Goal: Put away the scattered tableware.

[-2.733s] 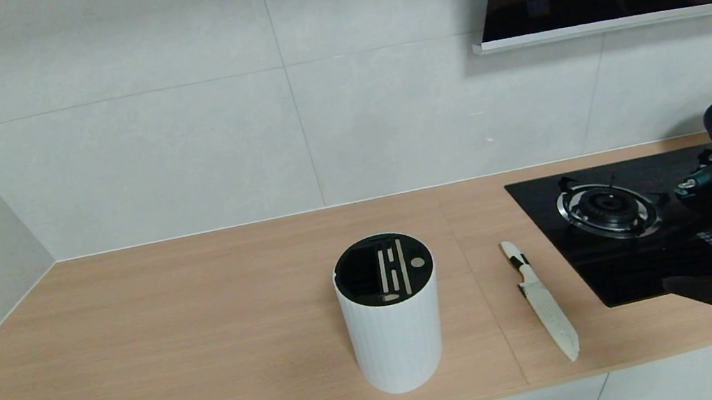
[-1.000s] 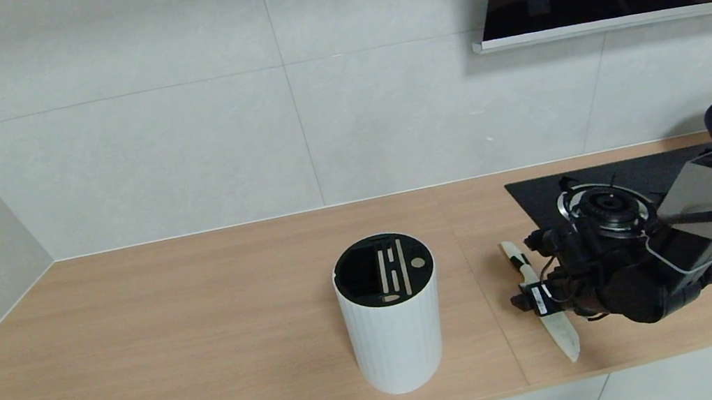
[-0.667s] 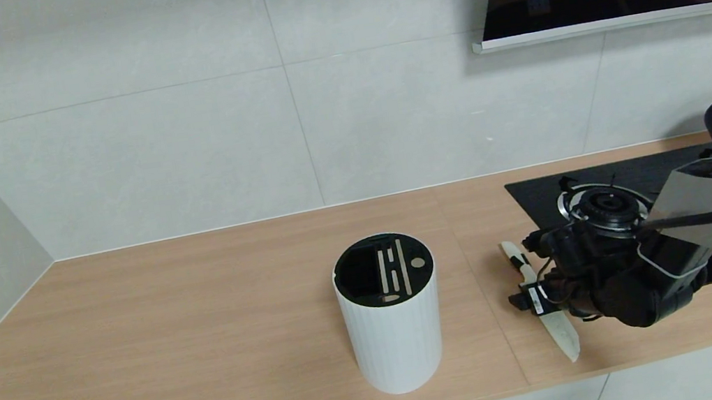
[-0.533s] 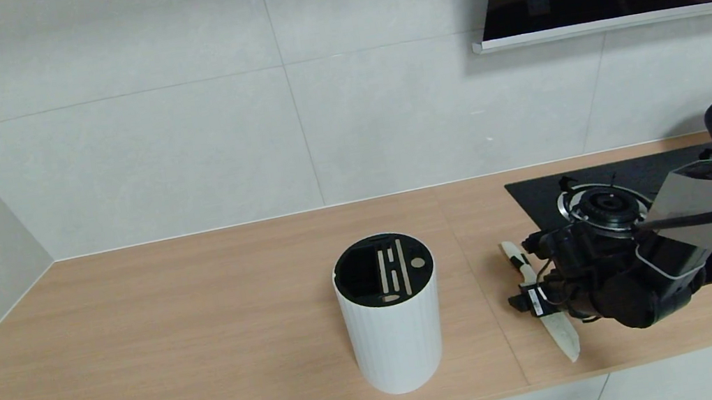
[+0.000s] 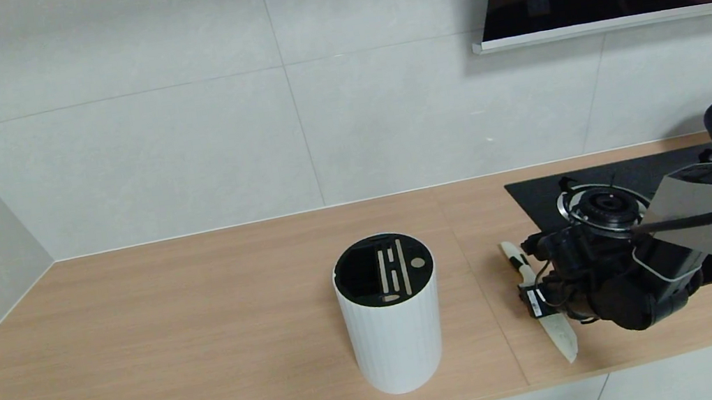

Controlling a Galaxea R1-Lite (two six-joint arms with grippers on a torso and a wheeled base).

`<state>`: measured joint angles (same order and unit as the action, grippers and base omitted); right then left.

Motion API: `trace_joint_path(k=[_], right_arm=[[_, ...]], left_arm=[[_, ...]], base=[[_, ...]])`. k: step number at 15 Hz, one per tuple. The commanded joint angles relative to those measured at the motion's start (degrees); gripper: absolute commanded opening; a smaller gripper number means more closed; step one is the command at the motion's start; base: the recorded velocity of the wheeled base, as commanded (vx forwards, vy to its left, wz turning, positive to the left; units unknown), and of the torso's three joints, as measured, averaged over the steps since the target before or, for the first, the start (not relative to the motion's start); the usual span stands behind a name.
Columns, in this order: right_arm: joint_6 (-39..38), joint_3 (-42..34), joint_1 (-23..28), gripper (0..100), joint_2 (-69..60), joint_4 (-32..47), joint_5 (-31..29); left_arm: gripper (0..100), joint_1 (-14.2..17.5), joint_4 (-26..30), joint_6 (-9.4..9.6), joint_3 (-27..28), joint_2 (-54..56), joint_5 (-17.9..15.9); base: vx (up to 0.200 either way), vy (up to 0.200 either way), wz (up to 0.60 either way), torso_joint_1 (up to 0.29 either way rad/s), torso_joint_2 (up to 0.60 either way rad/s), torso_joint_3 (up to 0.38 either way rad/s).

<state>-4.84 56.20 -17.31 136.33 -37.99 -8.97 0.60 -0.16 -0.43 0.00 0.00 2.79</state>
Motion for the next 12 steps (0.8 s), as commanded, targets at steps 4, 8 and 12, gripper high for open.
trace_joint_path(k=[4, 8, 12], right_arm=[[0.1, -0.3, -0.5, 0, 0.2, 0.2, -1.3], [-0.1, -2.5, -0.7, 0, -3.8, 0.1, -2.2], [0.1, -5.7, -1.4, 0, -19.9, -2.0, -1.9]], left_arm=[[100, -0.1, 0.0, -0.01, 0.0, 0.0, 0.0], [100, 0.0, 0.0, -0.01, 0.0, 0.0, 0.0], [100, -0.3, 5.2, -0.28, 14.4, -5.7, -7.7]], base=[[0.0, 0.0, 0.0, 0.0, 0.0, 0.0], [0.0, 0.0, 0.0, 0.0, 0.0, 0.0], [0.0, 0.0, 0.0, 0.0, 0.0, 0.0]])
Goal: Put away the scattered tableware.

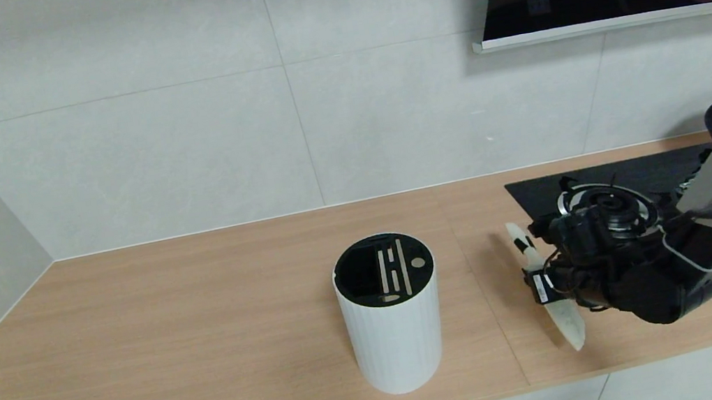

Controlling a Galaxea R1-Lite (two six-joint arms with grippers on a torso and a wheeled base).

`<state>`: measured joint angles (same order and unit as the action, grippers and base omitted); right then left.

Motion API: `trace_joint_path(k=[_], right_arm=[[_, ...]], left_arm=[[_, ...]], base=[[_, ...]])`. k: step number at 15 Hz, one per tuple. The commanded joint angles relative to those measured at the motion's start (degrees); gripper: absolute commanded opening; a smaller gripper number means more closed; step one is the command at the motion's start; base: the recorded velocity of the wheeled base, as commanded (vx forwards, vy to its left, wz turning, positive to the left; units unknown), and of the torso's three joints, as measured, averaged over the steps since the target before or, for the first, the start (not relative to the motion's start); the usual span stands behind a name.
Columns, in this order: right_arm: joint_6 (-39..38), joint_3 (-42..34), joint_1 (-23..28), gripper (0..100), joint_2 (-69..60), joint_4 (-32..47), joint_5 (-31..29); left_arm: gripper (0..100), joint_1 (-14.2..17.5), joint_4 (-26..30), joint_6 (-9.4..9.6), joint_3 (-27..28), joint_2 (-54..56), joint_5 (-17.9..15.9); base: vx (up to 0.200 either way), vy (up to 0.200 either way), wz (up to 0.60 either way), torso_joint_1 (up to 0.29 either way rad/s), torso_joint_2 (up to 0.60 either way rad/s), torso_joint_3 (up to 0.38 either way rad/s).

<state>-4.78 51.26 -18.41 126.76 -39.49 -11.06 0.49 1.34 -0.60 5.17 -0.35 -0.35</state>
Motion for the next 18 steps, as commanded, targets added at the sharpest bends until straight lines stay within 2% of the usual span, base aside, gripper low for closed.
trace_joint_path(k=[1, 2, 3, 5, 6, 7, 9, 11, 12, 13, 15, 16, 17, 18], right_arm=[[0.1, 1.0, -0.3, 0, -13.1, 0.0, 0.2], [0.1, 2.4, -0.4, 0, -14.3, 0.9, 0.2], [0.1, 7.2, -1.2, 0, -18.6, 5.6, 0.2], [0.0, 11.6, -3.8, 0, -22.4, 8.2, 0.2], [0.0, 12.0, -5.6, 0, -24.1, 8.3, 0.0], [0.0, 11.8, -8.1, 0, -26.0, 8.4, -0.1], [-1.3, 9.4, -14.1, 0, -28.4, 8.0, -2.1], [-2.1, 8.8, -20.3, 0, -29.6, 8.0, -4.4], [-2.1, 8.4, -22.7, 0, -29.8, 8.0, -4.8], [-2.3, 7.4, -26.1, 0, -29.9, 8.1, -5.1], [-2.4, 6.7, -29.6, 0, -30.0, 7.9, -6.0], [-2.6, 6.3, -32.7, 0, -29.8, 7.9, -6.8], [-2.8, 5.6, -34.7, 0, -29.6, 7.9, -7.1], [-3.3, 5.1, -36.3, 0, -29.2, 7.8, -7.1]], left_arm=[[100, -0.2, 6.2, -0.11, 14.9, -10.9, -8.5], [100, -0.2, 7.0, -0.11, 17.6, -13.9, -10.5], [100, -0.2, 7.3, -0.28, 25.6, -26.5, -15.2], [100, -0.4, 6.9, -0.37, 34.5, -42.4, -16.4], [100, -1.1, 6.4, -0.55, 36.9, -47.8, -16.3], [100, -3.3, 3.9, -2.22, 39.4, -53.8, -16.3], [100, -13.4, -6.8, -8.1, 39.2, -60.9, -16.3], [100, -23.3, -13.5, -13.11, 37.3, -64.9, -16.3], [100, -25.3, -15.2, -13.55, 37.0, -67.2, -16.3], [100, -25.6, -17.8, -14.26, 37.0, -70.2, -16.2], [100, -25.6, -22.4, -14.87, 36.8, -73.1, -16.0], [100, -25.8, -24.0, -16.01, 37.1, -73.9, -16.5], [100, -26.5, -24.2, -17.16, 37.9, -75.3, -17.0], [100, -26.8, -24.3, -17.42, 38.2, -77.0, -17.3]], base=[[0.0, 0.0, 0.0, 0.0, 0.0, 0.0], [0.0, 0.0, 0.0, 0.0, 0.0, 0.0], [0.0, 0.0, 0.0, 0.0, 0.0, 0.0], [0.0, 0.0, 0.0, 0.0, 0.0, 0.0], [0.0, 0.0, 0.0, 0.0, 0.0, 0.0], [0.0, 0.0, 0.0, 0.0, 0.0, 0.0], [0.0, 0.0, 0.0, 0.0, 0.0, 0.0], [0.0, 0.0, 0.0, 0.0, 0.0, 0.0], [0.0, 0.0, 0.0, 0.0, 0.0, 0.0], [0.0, 0.0, 0.0, 0.0, 0.0, 0.0], [0.0, 0.0, 0.0, 0.0, 0.0, 0.0], [0.0, 0.0, 0.0, 0.0, 0.0, 0.0], [0.0, 0.0, 0.0, 0.0, 0.0, 0.0], [0.0, 0.0, 0.0, 0.0, 0.0, 0.0]])
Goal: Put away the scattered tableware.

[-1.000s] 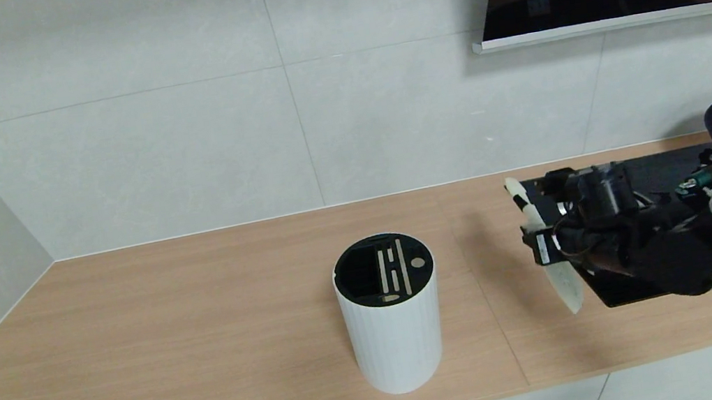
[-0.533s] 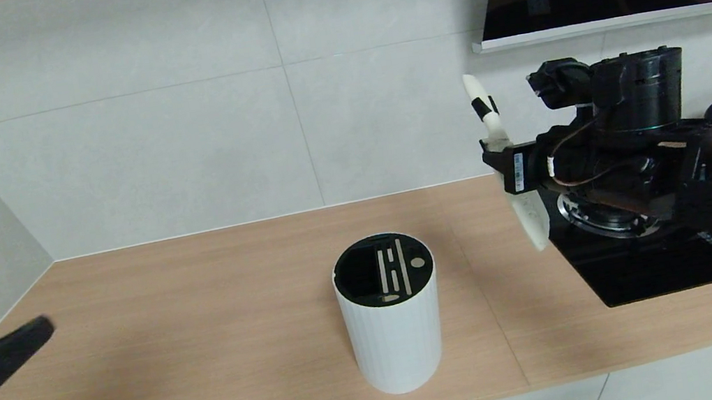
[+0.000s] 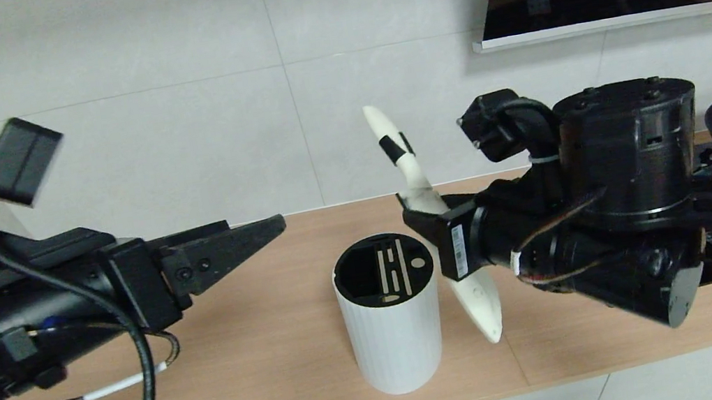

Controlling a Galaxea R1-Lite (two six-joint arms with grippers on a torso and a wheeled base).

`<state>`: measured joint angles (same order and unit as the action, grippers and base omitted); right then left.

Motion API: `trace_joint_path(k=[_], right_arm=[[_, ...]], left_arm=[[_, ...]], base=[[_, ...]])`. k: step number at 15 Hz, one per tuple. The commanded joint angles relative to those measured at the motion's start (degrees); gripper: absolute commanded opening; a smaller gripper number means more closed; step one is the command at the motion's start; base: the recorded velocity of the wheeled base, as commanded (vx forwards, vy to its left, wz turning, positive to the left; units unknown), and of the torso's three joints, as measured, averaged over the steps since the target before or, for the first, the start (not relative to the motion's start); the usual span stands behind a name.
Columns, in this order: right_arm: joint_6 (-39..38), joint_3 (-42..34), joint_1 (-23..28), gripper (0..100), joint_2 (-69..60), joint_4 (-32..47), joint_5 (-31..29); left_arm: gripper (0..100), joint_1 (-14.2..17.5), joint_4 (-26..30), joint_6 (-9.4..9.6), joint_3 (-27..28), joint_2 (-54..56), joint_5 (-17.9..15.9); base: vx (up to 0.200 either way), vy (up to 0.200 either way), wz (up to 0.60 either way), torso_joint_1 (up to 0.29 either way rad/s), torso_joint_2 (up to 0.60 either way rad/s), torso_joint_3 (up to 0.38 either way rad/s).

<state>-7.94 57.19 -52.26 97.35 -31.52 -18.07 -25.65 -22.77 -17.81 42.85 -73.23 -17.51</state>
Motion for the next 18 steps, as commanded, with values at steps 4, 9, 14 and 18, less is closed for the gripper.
trace_joint_path(k=[4, 9, 14, 18], right_arm=[[-1.5, -0.9, -4.9, 0, 2.1, -0.8, -0.1], [-1.6, -1.9, -7.8, 0, 2.1, -2.1, -1.4], [-1.6, -2.4, -9.5, 0, 2.1, -2.7, -1.6], [-1.6, -3.0, -9.7, 0, 2.6, -2.8, -1.6]], left_arm=[[100, -8.0, -5.5, -9.88, 0.6, -6.8, -0.2], [100, -8.6, -17.5, -15.76, 0.0, -16.3, 6.2], [100, -8.7, -20.3, -16.03, 0.5, -18.8, 7.7], [100, -8.9, -21.8, -16.03, 0.3, -18.8, 7.9]], base=[[0.0, 0.0, 0.0, 0.0, 0.0, 0.0], [0.0, 0.0, 0.0, 0.0, 0.0, 0.0], [0.0, 0.0, 0.0, 0.0, 0.0, 0.0], [0.0, 0.0, 0.0, 0.0, 0.0, 0.0]])
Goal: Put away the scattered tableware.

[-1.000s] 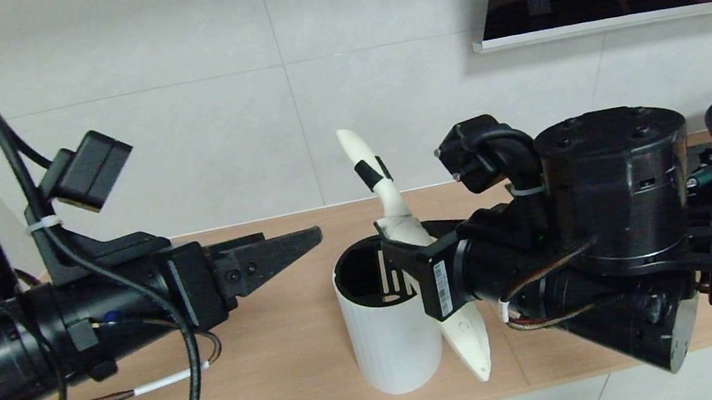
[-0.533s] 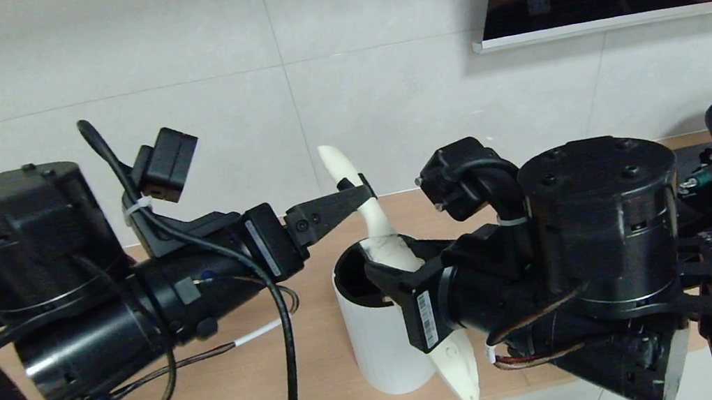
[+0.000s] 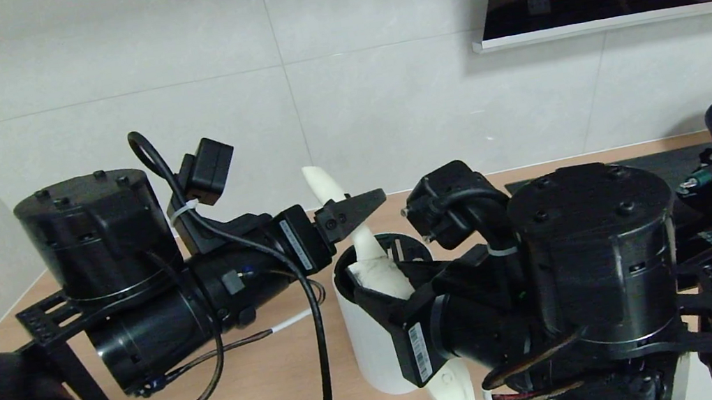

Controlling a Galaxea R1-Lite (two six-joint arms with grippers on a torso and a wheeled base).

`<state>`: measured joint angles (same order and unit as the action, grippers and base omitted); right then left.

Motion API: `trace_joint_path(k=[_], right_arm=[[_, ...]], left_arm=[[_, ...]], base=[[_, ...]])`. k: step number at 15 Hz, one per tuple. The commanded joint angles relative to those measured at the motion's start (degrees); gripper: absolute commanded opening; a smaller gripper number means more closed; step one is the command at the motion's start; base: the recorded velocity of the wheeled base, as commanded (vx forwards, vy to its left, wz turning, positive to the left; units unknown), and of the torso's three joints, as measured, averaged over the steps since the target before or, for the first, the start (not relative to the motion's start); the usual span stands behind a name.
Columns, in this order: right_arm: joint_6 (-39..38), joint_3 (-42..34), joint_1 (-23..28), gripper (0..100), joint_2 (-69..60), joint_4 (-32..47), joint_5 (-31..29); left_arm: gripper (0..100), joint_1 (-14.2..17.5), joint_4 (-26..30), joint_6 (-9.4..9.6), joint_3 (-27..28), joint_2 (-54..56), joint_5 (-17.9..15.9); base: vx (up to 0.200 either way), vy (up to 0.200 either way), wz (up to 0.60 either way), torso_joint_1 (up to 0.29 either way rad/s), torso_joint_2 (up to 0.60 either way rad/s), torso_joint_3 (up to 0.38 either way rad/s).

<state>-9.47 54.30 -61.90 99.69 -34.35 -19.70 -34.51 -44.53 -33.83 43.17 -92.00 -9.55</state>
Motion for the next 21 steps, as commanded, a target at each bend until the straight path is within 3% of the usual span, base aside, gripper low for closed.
trace_joint_path(k=[1, 2, 3, 13, 14, 21], right_arm=[[0.1, -0.2, -0.1, 0, 0.8, -1.2, 0.0], [0.1, -0.2, -0.1, 0, 0.8, -1.3, 0.0], [0.1, -0.2, -0.1, 0, 0.8, -1.3, 0.0], [0.1, -0.6, -0.9, 0, 0.9, -3.0, -0.3], [0.0, -0.6, -0.9, 100, 0.9, -3.0, -0.3], [0.7, -2.8, 1.4, 100, -3.4, -6.7, -1.7]], left_arm=[[100, -0.7, 0.0, -0.1, 0.0, 0.2, 0.0], [100, -0.7, -0.1, -0.27, 0.0, 0.1, 0.0], [0, -0.7, -0.1, -0.27, 0.0, 0.0, 0.0], [0, -0.7, -0.1, -0.98, 0.2, 0.2, -0.3], [0, -0.8, -0.2, -0.98, 0.2, 0.2, -0.3], [0, -1.3, -5.0, -0.36, 0.3, 4.3, -0.3]], base=[[0.0, 0.0, 0.0, 0.0, 0.0, 0.0], [0.0, 0.0, 0.0, 0.0, 0.0, 0.0], [0.0, 0.0, 0.0, 0.0, 0.0, 0.0], [0.0, 0.0, 0.0, 0.0, 0.0, 0.0], [0.0, 0.0, 0.0, 0.0, 0.0, 0.0], [0.0, 0.0, 0.0, 0.0, 0.0, 0.0]])
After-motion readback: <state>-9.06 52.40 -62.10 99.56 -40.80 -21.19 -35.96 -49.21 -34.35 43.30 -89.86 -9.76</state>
